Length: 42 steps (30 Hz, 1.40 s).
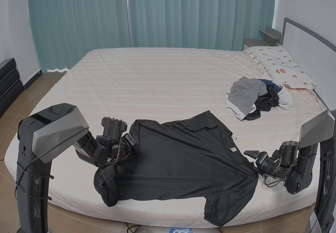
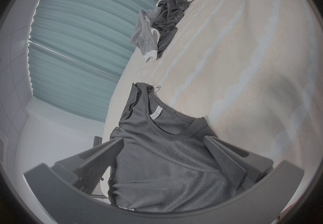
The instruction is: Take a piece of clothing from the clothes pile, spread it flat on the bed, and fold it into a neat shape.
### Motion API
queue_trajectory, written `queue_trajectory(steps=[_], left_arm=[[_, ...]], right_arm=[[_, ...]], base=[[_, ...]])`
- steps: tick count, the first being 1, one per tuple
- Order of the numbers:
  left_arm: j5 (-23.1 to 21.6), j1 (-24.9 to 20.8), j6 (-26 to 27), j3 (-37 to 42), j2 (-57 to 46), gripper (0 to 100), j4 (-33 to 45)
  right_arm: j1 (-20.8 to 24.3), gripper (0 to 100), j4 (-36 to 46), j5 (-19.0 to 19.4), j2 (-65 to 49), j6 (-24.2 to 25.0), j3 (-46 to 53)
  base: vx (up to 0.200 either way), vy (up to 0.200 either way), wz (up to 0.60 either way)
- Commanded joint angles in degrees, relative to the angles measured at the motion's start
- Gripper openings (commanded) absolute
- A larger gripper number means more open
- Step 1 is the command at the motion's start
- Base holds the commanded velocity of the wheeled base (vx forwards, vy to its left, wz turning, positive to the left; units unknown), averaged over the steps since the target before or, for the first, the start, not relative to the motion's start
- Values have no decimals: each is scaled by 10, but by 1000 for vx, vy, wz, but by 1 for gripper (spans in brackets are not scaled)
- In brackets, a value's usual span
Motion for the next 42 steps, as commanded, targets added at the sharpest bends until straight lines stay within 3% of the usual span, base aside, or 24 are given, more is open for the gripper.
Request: queue_trajectory(steps=[1,13,21,27,29,30,31,42], left_arm=[[6,20,0,-8,-2,0,-18],[11,118,16,-90,24,0,-53],[61,127,1,-162,59,0,-48],[55,143,4,-279,62,0,19],[55,143,4,-279,62,0,19],[58,150,5,-349,86,0,76],[61,153,5,-366,97,0,83],[79,175,36,-475,204,0,94]], right_arm=[[0,100,-4,1,1,-3,2],[4,100,-4,0,7,-17,3],[5,100,-4,0,7,-16,3],[5,100,-4,0,6,-16,8],[5,100,-4,0,6,-16,8],[5,100,-4,-1,6,-16,8],[5,100,-4,0,6,-16,8],[5,100,-4,-1,7,-16,8]], base=[[0,0,0],[0,0,0],[0,0,0],[0,0,0],[0,0,0],[0,0,0],[0,0,0],[0,0,0]])
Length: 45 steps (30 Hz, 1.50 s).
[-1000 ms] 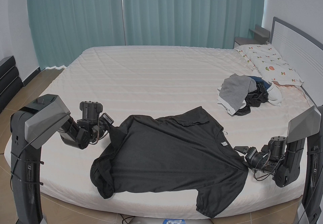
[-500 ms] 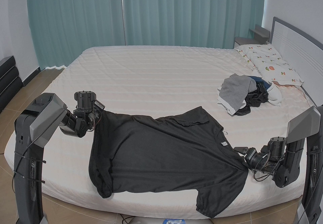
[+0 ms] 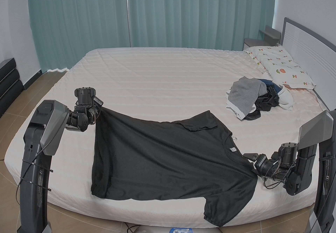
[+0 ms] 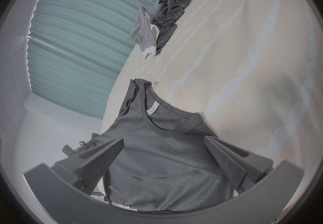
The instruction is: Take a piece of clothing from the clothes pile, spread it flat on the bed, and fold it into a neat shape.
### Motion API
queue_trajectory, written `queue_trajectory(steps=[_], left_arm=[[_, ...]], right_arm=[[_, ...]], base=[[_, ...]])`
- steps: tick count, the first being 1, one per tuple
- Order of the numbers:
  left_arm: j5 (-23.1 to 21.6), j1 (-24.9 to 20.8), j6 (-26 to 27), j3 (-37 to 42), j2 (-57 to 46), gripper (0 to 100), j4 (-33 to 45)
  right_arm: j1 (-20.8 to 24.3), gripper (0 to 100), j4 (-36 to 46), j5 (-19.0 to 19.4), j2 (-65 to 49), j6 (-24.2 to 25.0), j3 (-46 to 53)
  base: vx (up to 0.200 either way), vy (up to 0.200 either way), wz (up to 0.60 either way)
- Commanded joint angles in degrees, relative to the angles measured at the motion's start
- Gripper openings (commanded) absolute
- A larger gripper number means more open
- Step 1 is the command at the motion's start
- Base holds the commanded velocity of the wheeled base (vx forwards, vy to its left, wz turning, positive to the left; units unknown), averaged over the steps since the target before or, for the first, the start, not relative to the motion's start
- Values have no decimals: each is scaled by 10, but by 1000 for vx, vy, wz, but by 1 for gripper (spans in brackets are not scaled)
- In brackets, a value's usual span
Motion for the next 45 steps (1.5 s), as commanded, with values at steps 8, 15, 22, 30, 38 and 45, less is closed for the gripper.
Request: queue_trajectory(steps=[8,15,22,30,38,45], left_arm=[[20,8,9,-80,82,100,4],[24,9,-35,-72,53,100,6],[-17,13,-61,65,-55,100,21],[-113,8,-72,328,-217,100,-7],[-178,-19,-68,634,-335,100,-135],[-202,-31,-47,788,-333,100,-265]], right_arm=[[0,100,-4,0,0,0,0],[0,100,-4,1,0,0,0],[0,100,-4,1,-1,1,0],[-1,100,-4,3,-4,4,1],[-2,100,-4,4,-5,4,2],[-2,100,-4,5,-5,3,2]], base=[[0,0,0],[0,0,0],[0,0,0],[0,0,0],[0,0,0],[0,0,0]])
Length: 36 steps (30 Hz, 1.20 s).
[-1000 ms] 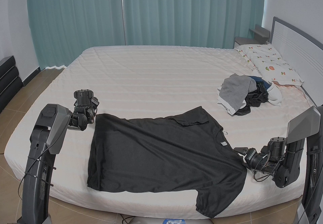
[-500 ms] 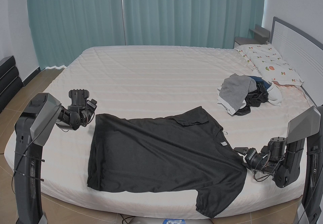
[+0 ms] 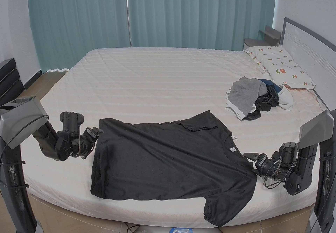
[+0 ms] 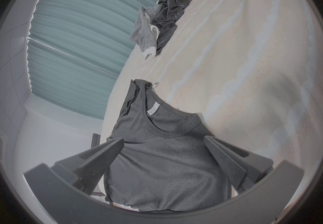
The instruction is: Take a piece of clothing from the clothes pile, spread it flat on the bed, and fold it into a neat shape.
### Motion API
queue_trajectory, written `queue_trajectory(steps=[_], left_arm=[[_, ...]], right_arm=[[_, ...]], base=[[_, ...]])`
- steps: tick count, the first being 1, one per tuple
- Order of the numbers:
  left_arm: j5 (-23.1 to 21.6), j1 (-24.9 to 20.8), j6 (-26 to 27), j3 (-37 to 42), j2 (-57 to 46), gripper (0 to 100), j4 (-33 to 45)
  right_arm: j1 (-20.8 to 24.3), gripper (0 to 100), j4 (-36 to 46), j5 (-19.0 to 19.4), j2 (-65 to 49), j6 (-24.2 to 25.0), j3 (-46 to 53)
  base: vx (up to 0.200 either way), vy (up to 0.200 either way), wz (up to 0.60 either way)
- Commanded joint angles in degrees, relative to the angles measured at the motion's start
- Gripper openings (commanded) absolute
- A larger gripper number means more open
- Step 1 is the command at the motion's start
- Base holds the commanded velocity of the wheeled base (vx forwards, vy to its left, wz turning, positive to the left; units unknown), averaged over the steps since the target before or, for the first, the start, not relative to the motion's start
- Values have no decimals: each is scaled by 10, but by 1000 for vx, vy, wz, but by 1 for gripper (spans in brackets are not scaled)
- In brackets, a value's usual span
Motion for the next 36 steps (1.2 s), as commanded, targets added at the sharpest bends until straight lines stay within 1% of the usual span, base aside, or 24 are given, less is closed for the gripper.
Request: queue_trajectory(steps=[1,2,4,6,8,9,11,19,30,31,34,36], left_arm=[[-65,-28,21,259,-91,100,-160],[-65,-28,21,259,-91,100,-160],[-93,-26,60,295,-68,100,-197],[-111,-24,94,310,-50,100,-228],[-115,-28,121,328,-36,100,-253],[-115,-28,124,331,-34,100,-256],[-117,-35,158,354,-21,100,-286],[-112,-45,204,363,25,100,-340],[-108,-44,209,379,32,100,-352],[-107,-44,209,384,32,0,-356],[-104,-44,209,386,30,0,-360],[-82,-44,208,386,24,0,-360]], right_arm=[[0,100,-4,2,-1,-1,0],[0,100,-4,2,-1,-1,0],[0,100,-4,2,-1,-2,1],[1,100,-4,2,-1,-3,1],[1,100,-4,2,0,-3,1],[1,100,-4,2,-1,-3,1],[1,100,-4,2,0,-3,1],[1,100,-4,2,0,-3,1],[1,100,-4,2,0,-3,1],[1,100,-4,2,0,-3,1],[1,100,-4,2,0,-3,1],[1,100,-4,2,0,-3,1]], base=[[0,0,0],[0,0,0],[0,0,0],[0,0,0],[0,0,0],[0,0,0],[0,0,0],[0,0,0],[0,0,0],[0,0,0],[0,0,0],[0,0,0]])
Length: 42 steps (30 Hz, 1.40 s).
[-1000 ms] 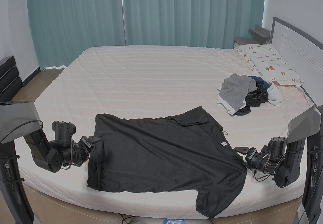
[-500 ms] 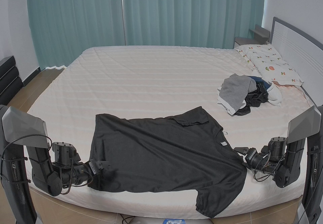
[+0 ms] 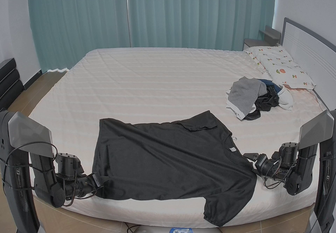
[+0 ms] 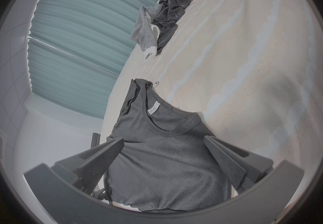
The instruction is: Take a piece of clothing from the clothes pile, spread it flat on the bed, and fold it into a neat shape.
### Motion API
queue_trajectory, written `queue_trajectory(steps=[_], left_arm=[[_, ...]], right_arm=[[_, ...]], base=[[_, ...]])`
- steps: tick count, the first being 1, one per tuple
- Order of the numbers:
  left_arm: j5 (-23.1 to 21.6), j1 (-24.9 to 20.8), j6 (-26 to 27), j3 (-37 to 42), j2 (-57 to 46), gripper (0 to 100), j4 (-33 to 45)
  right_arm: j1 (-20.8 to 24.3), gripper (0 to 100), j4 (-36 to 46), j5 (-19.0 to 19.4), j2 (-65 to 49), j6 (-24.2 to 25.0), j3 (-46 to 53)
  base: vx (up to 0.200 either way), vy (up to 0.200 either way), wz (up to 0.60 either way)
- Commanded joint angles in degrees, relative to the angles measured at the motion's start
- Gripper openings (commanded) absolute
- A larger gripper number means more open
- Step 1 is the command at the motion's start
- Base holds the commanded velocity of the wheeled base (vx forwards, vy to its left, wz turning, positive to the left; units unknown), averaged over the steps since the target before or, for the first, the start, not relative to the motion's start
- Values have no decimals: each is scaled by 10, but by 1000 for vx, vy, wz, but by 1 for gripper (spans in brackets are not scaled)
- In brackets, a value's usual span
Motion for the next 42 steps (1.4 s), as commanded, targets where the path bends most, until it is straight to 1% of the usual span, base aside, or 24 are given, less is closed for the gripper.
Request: queue_trajectory(steps=[1,2,4,11,15,29,30,31,34,35,36,37,38,39,42], left_arm=[[23,1,-1,3,-5,0,0],[35,1,-1,6,-7,0,0],[45,2,0,16,-10,0,0],[47,5,3,32,-42,0,0],[48,5,24,45,-56,0,-1],[52,5,29,37,-41,0,0],[52,5,29,35,-37,100,-1],[52,5,29,35,-37,100,-1],[52,9,25,26,-32,100,-1],[52,9,25,26,-32,100,-1],[51,12,24,26,-32,100,-1],[51,12,24,27,-32,100,-1],[51,12,24,27,-32,100,-1],[50,14,24,27,-32,100,-1],[44,14,28,36,-37,100,-1]], right_arm=[[0,100,-4,0,1,0,0],[0,100,-4,0,1,0,0],[0,100,-4,0,1,0,0],[0,100,-4,0,1,0,0],[0,100,-4,0,1,0,0],[0,100,-4,-4,-6,-7,8],[0,100,-4,-5,-13,-12,14],[0,100,-4,-5,-13,-12,14],[0,100,-4,-5,-30,-62,46],[0,100,-4,-5,-30,-62,46],[-5,100,-4,-5,-27,-104,54],[-7,100,-4,-5,-25,-118,58],[-7,100,-4,-5,-25,-118,58],[-10,100,-4,-5,-20,-134,67],[-7,100,-4,-5,-21,-138,72]], base=[[0,0,0],[0,0,0],[0,0,0],[0,0,0],[0,0,0],[0,0,0],[0,0,0],[0,0,0],[0,0,0],[0,0,0],[0,0,0],[0,0,0],[0,0,0],[0,0,0],[0,0,0]])
